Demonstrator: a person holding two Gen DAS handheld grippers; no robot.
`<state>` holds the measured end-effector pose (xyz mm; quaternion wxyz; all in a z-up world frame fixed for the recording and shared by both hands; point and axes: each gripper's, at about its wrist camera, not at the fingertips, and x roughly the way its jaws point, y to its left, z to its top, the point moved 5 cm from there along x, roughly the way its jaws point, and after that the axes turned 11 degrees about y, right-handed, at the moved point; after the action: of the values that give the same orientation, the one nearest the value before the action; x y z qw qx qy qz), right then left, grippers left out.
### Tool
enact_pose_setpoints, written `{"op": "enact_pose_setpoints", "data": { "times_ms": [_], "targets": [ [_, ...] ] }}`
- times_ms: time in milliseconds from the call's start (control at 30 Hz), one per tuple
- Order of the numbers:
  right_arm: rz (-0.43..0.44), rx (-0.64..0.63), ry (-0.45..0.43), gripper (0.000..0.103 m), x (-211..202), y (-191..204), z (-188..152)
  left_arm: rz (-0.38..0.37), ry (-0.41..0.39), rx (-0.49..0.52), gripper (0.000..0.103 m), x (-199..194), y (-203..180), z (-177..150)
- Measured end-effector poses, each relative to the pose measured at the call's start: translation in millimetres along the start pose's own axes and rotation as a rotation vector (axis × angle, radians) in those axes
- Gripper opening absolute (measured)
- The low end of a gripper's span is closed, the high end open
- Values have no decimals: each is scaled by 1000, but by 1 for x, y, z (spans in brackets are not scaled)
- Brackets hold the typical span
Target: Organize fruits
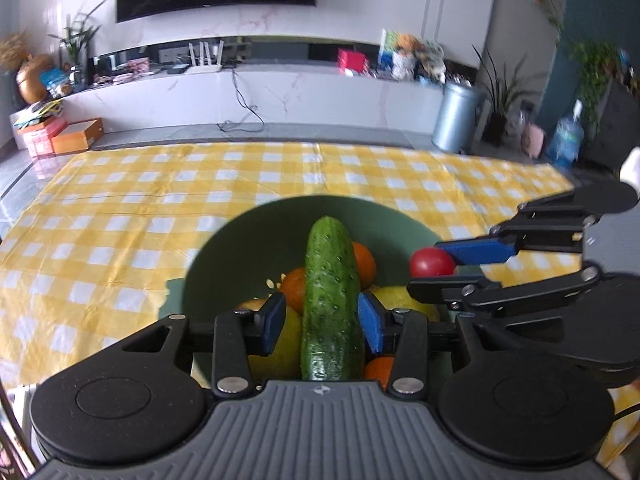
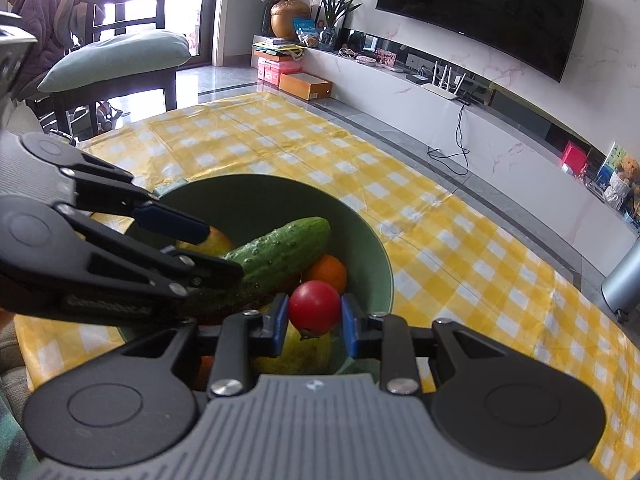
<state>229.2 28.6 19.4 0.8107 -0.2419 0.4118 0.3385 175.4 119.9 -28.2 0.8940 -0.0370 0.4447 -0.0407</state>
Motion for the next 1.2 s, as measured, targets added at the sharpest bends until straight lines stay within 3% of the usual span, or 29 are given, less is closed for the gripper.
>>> {"op": "enact_pose_setpoints", "data": {
  "times_ms": [300,667,1000,1067,1200],
  "targets": [
    [-41,-22,42,24,17,6,8,-41,-51,-125,52,-6,21,-8],
    [-67,-17,72,27,21,6,8,-44,-44,-125,57,-3,18,-16],
    [-98,-16,-9,44,-26,5,10,-7,-98,-132,67,-35,4,-13],
    [-104,-5,-38,53,-42,4,7,-1,-114,-136,69,-44,-1,-13],
    [-120,26,-107,63,-79,4,-1,19,-150,-120,72,-67,-16,-10]
  ]
}}
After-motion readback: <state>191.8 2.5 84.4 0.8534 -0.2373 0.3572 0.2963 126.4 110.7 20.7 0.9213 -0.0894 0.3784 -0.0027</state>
